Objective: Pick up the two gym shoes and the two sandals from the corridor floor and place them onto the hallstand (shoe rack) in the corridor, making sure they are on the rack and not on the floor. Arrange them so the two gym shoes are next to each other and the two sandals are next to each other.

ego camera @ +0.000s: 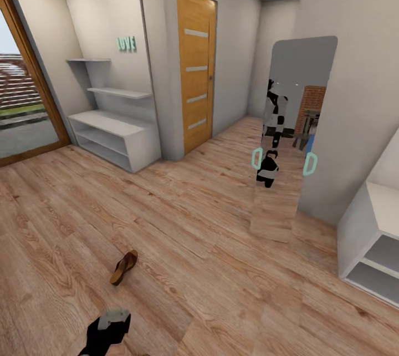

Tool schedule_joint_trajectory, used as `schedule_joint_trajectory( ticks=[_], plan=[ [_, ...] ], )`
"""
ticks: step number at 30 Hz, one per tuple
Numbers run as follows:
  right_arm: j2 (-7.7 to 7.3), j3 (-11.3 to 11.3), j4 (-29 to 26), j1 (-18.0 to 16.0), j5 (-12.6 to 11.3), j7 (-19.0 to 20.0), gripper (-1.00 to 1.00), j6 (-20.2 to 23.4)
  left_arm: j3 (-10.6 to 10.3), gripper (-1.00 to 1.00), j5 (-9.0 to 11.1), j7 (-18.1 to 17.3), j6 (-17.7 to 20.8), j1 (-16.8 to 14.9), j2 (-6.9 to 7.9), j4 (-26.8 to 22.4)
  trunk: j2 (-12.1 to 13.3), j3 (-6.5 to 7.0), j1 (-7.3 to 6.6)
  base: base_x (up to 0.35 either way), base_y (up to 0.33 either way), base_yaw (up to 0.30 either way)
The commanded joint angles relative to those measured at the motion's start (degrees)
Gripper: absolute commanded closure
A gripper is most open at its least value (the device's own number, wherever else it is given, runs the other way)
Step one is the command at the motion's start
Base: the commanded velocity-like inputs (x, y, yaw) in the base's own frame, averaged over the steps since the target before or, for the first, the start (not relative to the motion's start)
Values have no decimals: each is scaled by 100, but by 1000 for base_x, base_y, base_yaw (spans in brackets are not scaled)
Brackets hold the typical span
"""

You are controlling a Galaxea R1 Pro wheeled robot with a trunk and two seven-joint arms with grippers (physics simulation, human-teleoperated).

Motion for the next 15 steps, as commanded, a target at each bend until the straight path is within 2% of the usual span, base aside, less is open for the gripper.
schedule_joint_trajectory(
  ticks=[1,3,5,10,11,12,13,14,15],
  plan=[
    [-4,-2,-89,-3,3,0,-100,-6,16,-100,-18,-4,26,-62,-2,8,-2,-6,0,0,0,8],
    [-9,-2,-299,-6,7,3,-100,18,16,-100,-46,-10,141,-173,-3,12,-2,-6,0,0,0,6],
    [-15,-2,-890,-44,17,4,-100,194,16,-100,-134,-74,481,-438,2,5,-2,-6,0,0,0,3],
    [-17,-2,-1309,-130,20,2,-100,563,16,-100,-176,-135,656,-606,4,3,-2,-6,0,0,0,1],
    [-18,-1,-1498,-204,21,2,-100,817,16,-100,-187,-152,701,-667,4,2,-2,-6,0,0,0,0],
    [-18,-1,-1498,-204,21,2,-100,817,16,-100,-187,-152,701,-667,4,2,-2,-6,0,0,0,0],
    [-18,0,-1679,-296,21,1,-100,1084,16,-100,-193,-164,730,-711,4,2,-2,-6,0,0,0,0],
    [-18,0,-1679,-296,21,1,-100,1084,16,-100,-193,-164,730,-711,4,2,-2,-6,0,0,0,0],
    [-18,-1,-1846,-395,21,1,-100,1338,16,-100,-201,-171,748,-740,1,1,-2,-6,0,0,0,0]
  ],
)
